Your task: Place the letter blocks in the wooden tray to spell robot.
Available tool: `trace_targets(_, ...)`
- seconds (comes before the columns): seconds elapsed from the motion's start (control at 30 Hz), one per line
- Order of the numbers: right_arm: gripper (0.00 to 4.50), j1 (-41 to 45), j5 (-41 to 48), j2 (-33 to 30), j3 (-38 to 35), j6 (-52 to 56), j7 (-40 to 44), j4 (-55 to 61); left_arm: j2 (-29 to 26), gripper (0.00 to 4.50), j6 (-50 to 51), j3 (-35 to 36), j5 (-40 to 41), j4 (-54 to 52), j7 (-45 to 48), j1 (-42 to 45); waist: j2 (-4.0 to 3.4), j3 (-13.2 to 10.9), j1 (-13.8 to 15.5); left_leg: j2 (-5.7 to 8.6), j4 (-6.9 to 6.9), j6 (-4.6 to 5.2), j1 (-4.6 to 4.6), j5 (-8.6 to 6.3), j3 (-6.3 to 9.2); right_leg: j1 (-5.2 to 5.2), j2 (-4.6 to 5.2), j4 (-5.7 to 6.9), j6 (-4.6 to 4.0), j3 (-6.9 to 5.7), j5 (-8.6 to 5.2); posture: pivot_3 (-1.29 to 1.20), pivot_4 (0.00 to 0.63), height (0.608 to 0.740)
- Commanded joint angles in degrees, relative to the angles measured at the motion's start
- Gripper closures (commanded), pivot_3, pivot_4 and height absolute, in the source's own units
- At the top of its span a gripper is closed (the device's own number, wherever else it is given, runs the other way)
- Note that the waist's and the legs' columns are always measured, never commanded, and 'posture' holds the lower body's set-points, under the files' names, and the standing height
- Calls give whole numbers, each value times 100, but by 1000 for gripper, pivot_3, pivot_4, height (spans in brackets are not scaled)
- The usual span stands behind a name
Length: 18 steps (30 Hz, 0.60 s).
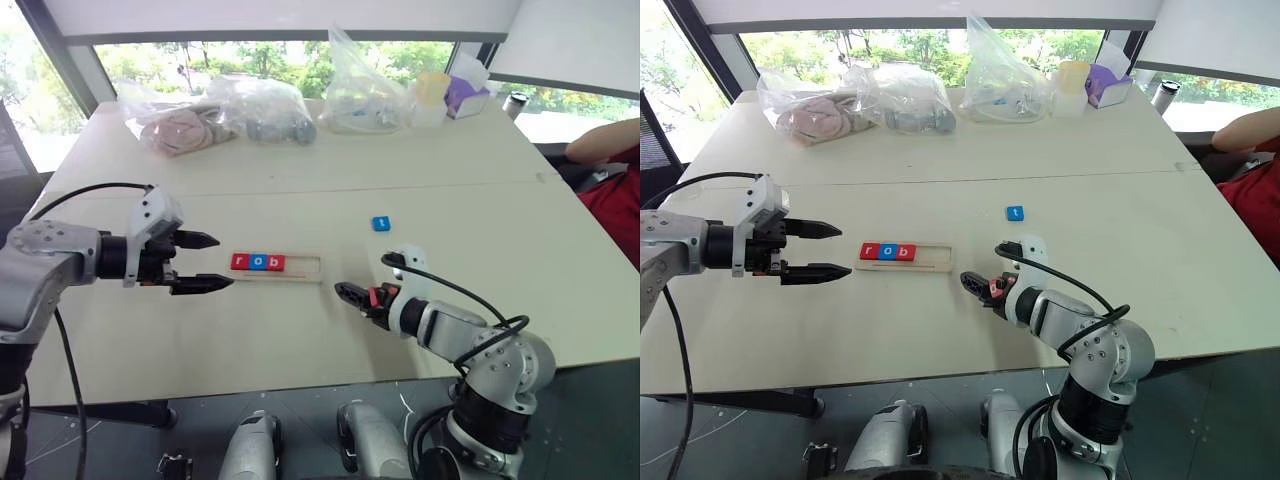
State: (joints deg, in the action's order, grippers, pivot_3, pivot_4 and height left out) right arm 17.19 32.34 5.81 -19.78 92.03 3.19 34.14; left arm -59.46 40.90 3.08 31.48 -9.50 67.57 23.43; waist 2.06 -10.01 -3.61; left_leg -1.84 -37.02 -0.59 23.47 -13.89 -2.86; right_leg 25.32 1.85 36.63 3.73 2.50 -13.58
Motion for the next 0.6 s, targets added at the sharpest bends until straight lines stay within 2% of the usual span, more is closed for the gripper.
trace_targets(0.03, 173, -270, -2, -952, 369, 47, -4, 436, -67, 0, -110, 90, -63, -65, 42, 26, -3, -2, 15, 2, 6, 0, 3, 0, -1, 0, 3, -9, 0, -1, 0, 0, 150, 740)
trace_targets(0.07, 173, -284, -61, -1267, 525, 47, 12, 537, -69, 0, -121, 95, -69, -59, 48, 19, -3, -1, 22, 3, 9, 0, 5, 0, -4, -2, 5, -20, 0, -2, 0, 0, 150, 740)
trace_targets(0.13, 173, -406, -391, -2478, 1313, -344, 57, 800, -59, 0, -136, 88, -86, -47, 56, 24, -4, -2, 45, 6, 9, 2, 17, -2, -7, -2, 7, -40, 1, -3, 1, 0, 150, 740)
trace_targets(0.17, 173, -474, -463, -2788, 1503, -525, 83, 884, -51, 0, -144, 83, -93, -38, 62, 28, -4, -2, 59, 13, 9, 4, 24, -2, -11, 3, 8, -44, 1, -5, 1, 0, 150, 740)
trace_targets(0.27, 173, -632, -490, -2800, 1520, -943, 124, 1104, -6, 0, -173, 37, -134, 6, 86, 69, 3, -1, 85, 12, 7, 9, 35, -5, -14, 8, 2, -53, 3, -5, 0, 0, 150, 740)
trace_targets(0.47, 173, -681, -586, -2127, 1656, -1095, -60, 1325, 61, 0, -228, -78, -213, 110, 169, 196, 2, -2, 107, -10, 6, 10, 32, -6, 8, 11, -36, -38, 13, -9, 8, 0, 150, 740)
trace_targets(0.6, 173, -788, -716, -2254, 1794, -1449, 66, 1152, 84, 0, -222, -141, -240, 153, 215, 282, 2, -2, 107, -4, -3, 10, 34, -5, -2, 9, -25, -38, 12, -11, 9, 0, 150, 740)
